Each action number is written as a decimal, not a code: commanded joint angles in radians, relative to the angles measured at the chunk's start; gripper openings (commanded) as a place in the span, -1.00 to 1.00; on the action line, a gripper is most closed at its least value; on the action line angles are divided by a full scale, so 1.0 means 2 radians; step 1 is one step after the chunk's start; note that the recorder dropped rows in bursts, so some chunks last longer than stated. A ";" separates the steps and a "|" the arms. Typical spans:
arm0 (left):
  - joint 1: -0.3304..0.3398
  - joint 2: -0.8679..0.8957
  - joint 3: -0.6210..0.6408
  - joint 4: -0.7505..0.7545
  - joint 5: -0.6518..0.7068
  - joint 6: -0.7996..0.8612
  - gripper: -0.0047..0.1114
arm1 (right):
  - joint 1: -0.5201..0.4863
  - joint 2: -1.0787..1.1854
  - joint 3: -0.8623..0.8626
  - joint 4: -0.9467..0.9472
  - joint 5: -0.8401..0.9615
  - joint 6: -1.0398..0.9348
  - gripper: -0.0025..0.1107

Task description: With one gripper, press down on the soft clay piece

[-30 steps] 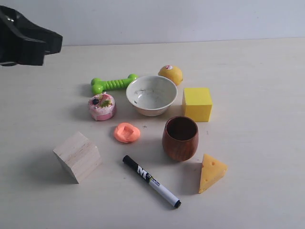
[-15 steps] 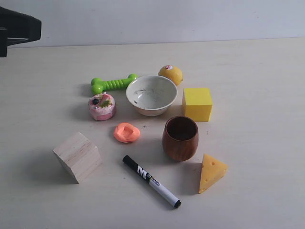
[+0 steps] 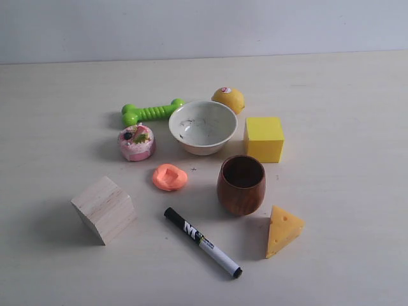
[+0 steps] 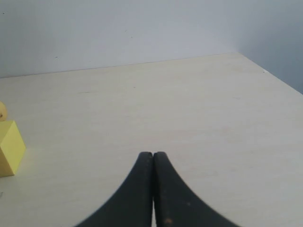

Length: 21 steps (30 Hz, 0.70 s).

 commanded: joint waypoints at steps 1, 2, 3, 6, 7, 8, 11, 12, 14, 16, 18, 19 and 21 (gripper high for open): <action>0.058 -0.078 0.092 -0.010 -0.053 -0.002 -0.92 | 0.000 -0.003 0.003 -0.002 -0.003 0.000 -0.96; 0.066 -0.094 0.119 -0.010 -0.079 -0.002 -0.92 | 0.000 -0.003 0.003 -0.002 -0.003 0.000 -0.96; 0.068 -0.100 0.136 -0.010 -0.099 -0.002 -0.92 | 0.000 -0.003 0.003 -0.002 -0.003 0.000 -0.96; 0.071 -0.106 0.208 -0.010 -0.186 -0.002 -0.92 | 0.000 -0.003 0.003 -0.002 -0.003 0.000 -0.96; 0.071 -0.106 0.221 -0.010 -0.196 -0.002 -0.92 | 0.000 -0.003 0.003 -0.002 -0.003 0.000 -0.96; 0.071 -0.111 0.242 -0.010 -0.208 -0.002 -0.92 | 0.000 -0.003 0.003 -0.002 -0.003 0.000 -0.96; 0.071 -0.139 0.276 -0.005 -0.218 0.000 -0.92 | 0.000 -0.003 0.003 -0.002 -0.003 0.000 -0.96; 0.071 -0.164 0.292 -0.005 -0.218 0.000 -0.92 | 0.000 -0.003 0.003 -0.002 -0.003 0.000 -0.96; 0.071 -0.191 0.298 -0.005 -0.218 0.000 -0.92 | 0.000 -0.003 0.003 -0.002 -0.003 0.000 -0.96; 0.071 -0.213 0.298 -0.005 -0.209 0.000 -0.92 | 0.000 -0.003 0.003 -0.002 -0.003 0.000 -0.96; 0.071 -0.231 0.298 -0.002 -0.190 0.001 -0.92 | 0.000 -0.003 0.003 -0.002 -0.003 0.000 -0.96; 0.071 -0.237 0.298 -0.002 -0.185 0.001 -0.92 | 0.000 -0.003 0.003 -0.002 -0.003 0.000 -0.96; 0.071 -0.245 0.298 -0.002 -0.168 0.001 -0.92 | 0.000 -0.003 0.003 -0.002 -0.003 0.000 -0.96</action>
